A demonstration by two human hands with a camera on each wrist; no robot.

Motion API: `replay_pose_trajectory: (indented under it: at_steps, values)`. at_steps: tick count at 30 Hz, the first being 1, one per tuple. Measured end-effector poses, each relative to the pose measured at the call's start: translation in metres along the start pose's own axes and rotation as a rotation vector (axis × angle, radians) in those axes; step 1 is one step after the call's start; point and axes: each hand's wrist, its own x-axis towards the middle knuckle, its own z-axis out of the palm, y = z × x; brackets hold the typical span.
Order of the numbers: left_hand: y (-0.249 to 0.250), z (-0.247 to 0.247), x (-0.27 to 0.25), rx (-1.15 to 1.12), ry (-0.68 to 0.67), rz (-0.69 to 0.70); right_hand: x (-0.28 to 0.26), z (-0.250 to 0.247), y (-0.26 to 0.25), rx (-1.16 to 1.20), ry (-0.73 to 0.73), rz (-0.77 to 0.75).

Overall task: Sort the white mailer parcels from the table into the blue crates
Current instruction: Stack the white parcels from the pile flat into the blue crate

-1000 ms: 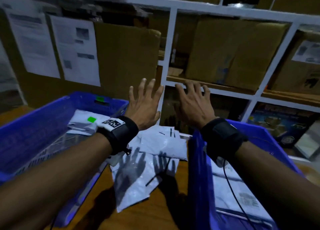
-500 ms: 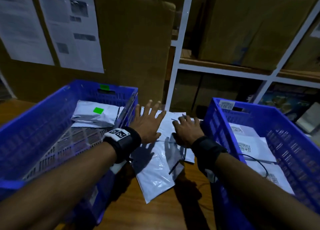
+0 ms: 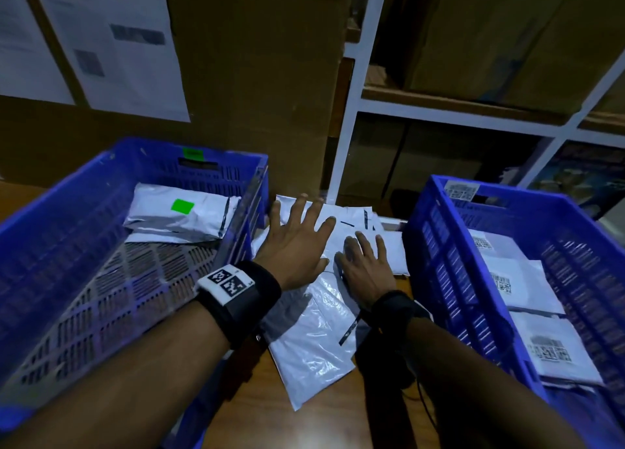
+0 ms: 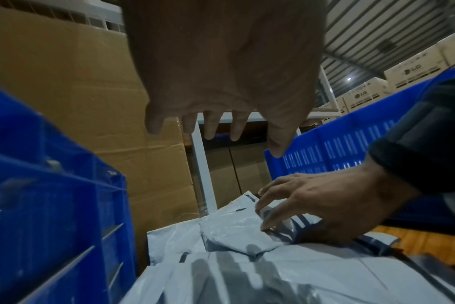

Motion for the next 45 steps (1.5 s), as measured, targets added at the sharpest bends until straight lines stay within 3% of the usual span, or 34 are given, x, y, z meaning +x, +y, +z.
replay_pose_trajectory:
  at_steps: [5, 9, 12, 16, 19, 22, 29, 35, 39, 45]
  values:
    - [-0.004, 0.001, 0.004, -0.028, -0.038, -0.020, 0.012, -0.003, 0.002, 0.053, 0.045, -0.010]
    - [-0.004, 0.003, 0.004, -0.038, 0.003, -0.042, 0.019, -0.019, 0.000, 0.222, 0.193, -0.032]
    - [-0.007, -0.002, 0.006, -0.056, 0.025, -0.101, 0.016, -0.048, 0.000, 0.389, 0.274, -0.185]
    - [-0.011, -0.017, 0.001, -0.043, 0.041, -0.110, 0.000, -0.085, 0.009, 0.553, 0.261, -0.313]
    - [-0.013, -0.024, -0.005, -0.036, 0.085, -0.083, -0.011, -0.097, 0.017, 0.629, 0.202, -0.216]
    - [-0.022, -0.029, -0.008, -0.104, 0.190, -0.098, -0.027, -0.098, 0.026, 0.525, 0.113, -0.125]
    - [-0.027, -0.036, -0.011, -0.216, 0.385, -0.174, -0.042, -0.126, 0.049, 0.473, 0.294, -0.072]
    - [-0.012, -0.048, -0.010, -0.186, 0.585, -0.188, -0.049, -0.162, 0.089, 0.373, 0.253, -0.044]
    - [0.015, -0.052, -0.005, 0.021, 0.719, -0.097, -0.067, -0.182, 0.118, 0.424, 0.222, -0.029]
    - [0.072, -0.055, 0.017, 0.115, 0.753, 0.078, -0.095, -0.189, 0.171, 0.497, 0.175, -0.041]
